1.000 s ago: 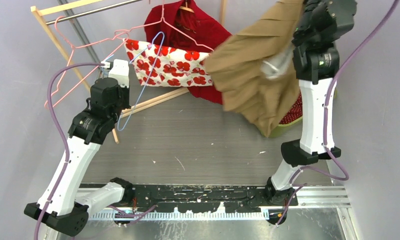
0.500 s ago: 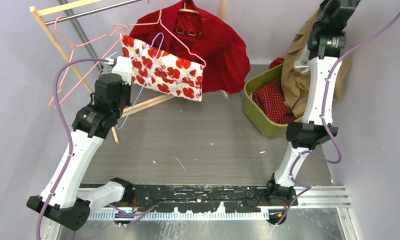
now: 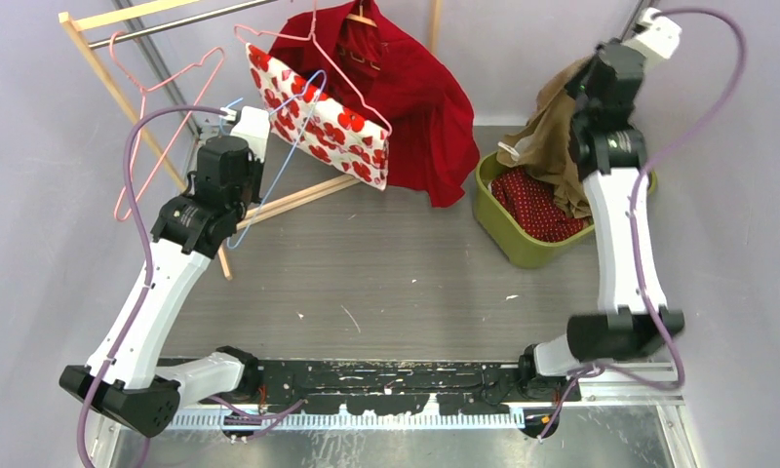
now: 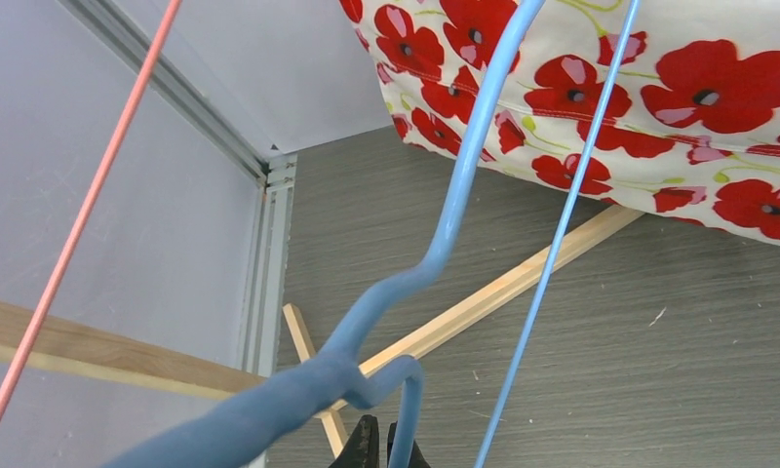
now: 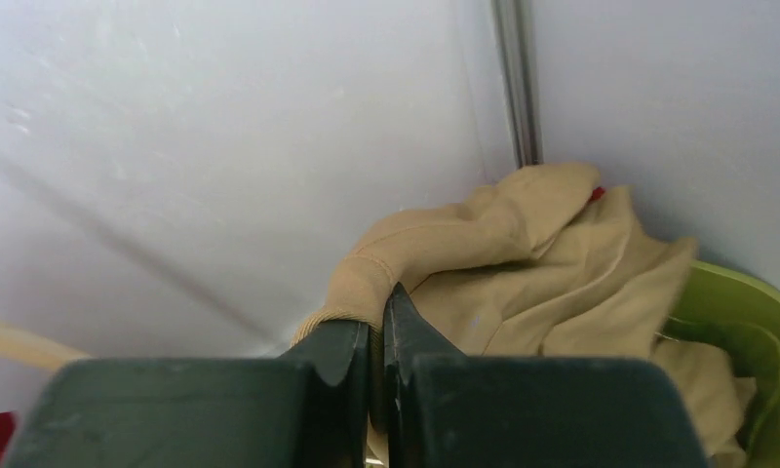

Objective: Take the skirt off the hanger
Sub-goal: Place the skirt in the bin.

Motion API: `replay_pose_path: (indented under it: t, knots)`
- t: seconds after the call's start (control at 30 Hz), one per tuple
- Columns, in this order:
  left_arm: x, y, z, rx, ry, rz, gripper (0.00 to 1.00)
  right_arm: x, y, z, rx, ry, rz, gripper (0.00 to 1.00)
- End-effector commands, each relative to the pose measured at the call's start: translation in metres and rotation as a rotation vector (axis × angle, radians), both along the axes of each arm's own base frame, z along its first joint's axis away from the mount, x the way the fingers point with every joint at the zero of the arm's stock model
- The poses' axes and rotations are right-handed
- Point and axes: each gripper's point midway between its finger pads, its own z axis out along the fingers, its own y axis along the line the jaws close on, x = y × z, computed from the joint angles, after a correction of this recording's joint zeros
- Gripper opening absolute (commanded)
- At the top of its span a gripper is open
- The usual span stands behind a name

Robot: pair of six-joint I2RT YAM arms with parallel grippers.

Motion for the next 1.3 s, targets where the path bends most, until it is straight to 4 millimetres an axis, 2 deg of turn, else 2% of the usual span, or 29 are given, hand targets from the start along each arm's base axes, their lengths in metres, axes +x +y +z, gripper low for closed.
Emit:
replay_pose_path:
  t: [0.0,0.13,0.27,0.43,0.6,0.73,0.77,0.87,1.0,1.1,1.2,1.23,1.27]
  knots:
    - [0.002,-0.005,0.015,-0.039,-0.069,-0.031,0.0,-0.104,-0.019,0.093,0.116,-0.345,-0.129,0.01]
    - [-0.004,-0.005,0.002,-0.045,-0.049,-0.038,0.0,-0.134,-0.027,0.044,0.162,-0.233,-0.203,0.01]
    - [-0.009,-0.007,-0.008,-0.066,-0.035,-0.046,0.0,-0.141,-0.026,0.003,0.173,-0.126,-0.212,0.01]
    - [-0.013,-0.01,-0.007,-0.098,-0.038,-0.055,0.0,-0.113,-0.02,-0.045,0.19,-0.006,-0.193,0.01]
    - [-0.016,-0.007,0.008,-0.101,-0.073,-0.048,0.0,-0.071,-0.032,-0.08,0.172,0.06,-0.247,0.01]
    - [-0.016,0.004,0.015,-0.047,-0.061,-0.008,0.0,-0.041,-0.045,-0.111,0.205,0.12,-0.293,0.01]
    - [-0.015,0.007,0.017,-0.028,-0.05,0.004,0.0,-0.032,-0.046,-0.128,0.23,0.152,-0.297,0.01]
    - [-0.013,0.013,0.024,0.003,-0.041,0.044,0.0,-0.023,-0.041,-0.183,0.308,0.252,-0.306,0.01]
    - [-0.007,0.018,0.04,0.026,-0.056,0.072,0.0,-0.033,-0.038,-0.272,0.374,0.404,-0.368,0.01]
    - [-0.001,0.02,0.05,0.056,-0.064,0.085,0.0,-0.031,-0.035,-0.316,0.372,0.508,-0.354,0.01]
    - [0.003,0.021,0.055,0.069,-0.069,0.095,0.0,-0.02,-0.037,-0.327,0.348,0.604,-0.326,0.01]
    - [0.005,0.02,0.055,0.069,-0.066,0.093,0.0,-0.017,-0.037,-0.325,0.317,0.64,-0.306,0.09]
    - [0.007,0.02,0.054,0.071,-0.062,0.092,0.0,-0.015,-0.038,-0.32,0.297,0.664,-0.299,0.22]
